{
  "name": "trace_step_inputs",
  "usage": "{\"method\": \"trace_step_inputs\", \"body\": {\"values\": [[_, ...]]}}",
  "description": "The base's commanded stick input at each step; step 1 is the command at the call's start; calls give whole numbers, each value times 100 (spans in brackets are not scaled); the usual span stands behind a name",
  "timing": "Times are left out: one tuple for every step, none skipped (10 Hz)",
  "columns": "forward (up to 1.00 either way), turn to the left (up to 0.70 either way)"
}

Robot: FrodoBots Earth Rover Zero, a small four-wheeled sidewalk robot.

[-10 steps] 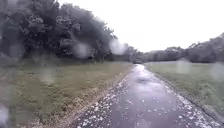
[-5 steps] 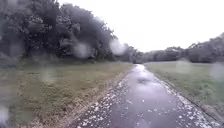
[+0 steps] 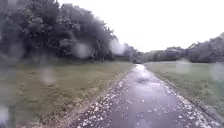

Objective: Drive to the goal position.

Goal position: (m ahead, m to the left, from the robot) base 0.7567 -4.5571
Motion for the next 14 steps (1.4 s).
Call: {"method": "trace_step_inputs", "body": {"values": [[0, 0], [0, 0], [0, 0], [0, 0], [0, 0], [0, 0], [0, 0], [8, 0], [19, 0], [30, 0], [42, 0], [53, 0], [64, 0], [70, 0]]}}
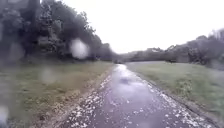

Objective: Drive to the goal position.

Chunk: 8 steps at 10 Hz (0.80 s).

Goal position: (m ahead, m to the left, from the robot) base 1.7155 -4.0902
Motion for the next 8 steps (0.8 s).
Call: {"method": "trace_step_inputs", "body": {"values": [[70, 0], [70, 0], [70, 0], [70, 0], [70, 0], [70, 0], [70, 0], [70, 0]]}}
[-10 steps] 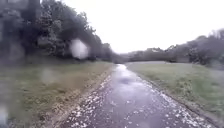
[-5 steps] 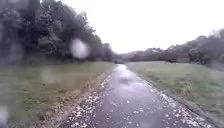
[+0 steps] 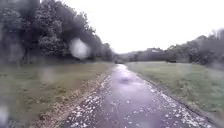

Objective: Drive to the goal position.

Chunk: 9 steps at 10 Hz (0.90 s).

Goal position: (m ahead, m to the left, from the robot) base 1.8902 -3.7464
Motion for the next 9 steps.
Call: {"method": "trace_step_inputs", "body": {"values": [[70, 0], [70, 0], [70, 0], [70, 0], [70, 0], [70, 0], [70, 0], [70, 0], [70, 0]]}}
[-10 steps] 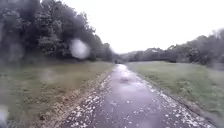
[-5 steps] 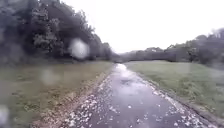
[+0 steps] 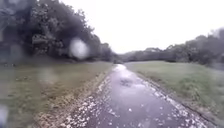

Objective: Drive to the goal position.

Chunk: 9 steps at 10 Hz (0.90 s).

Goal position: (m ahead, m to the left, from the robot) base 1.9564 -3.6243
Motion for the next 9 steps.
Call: {"method": "trace_step_inputs", "body": {"values": [[70, 0], [70, 0], [70, 0], [70, 0], [70, 0], [70, 0], [70, 0], [70, 0], [70, 0]]}}
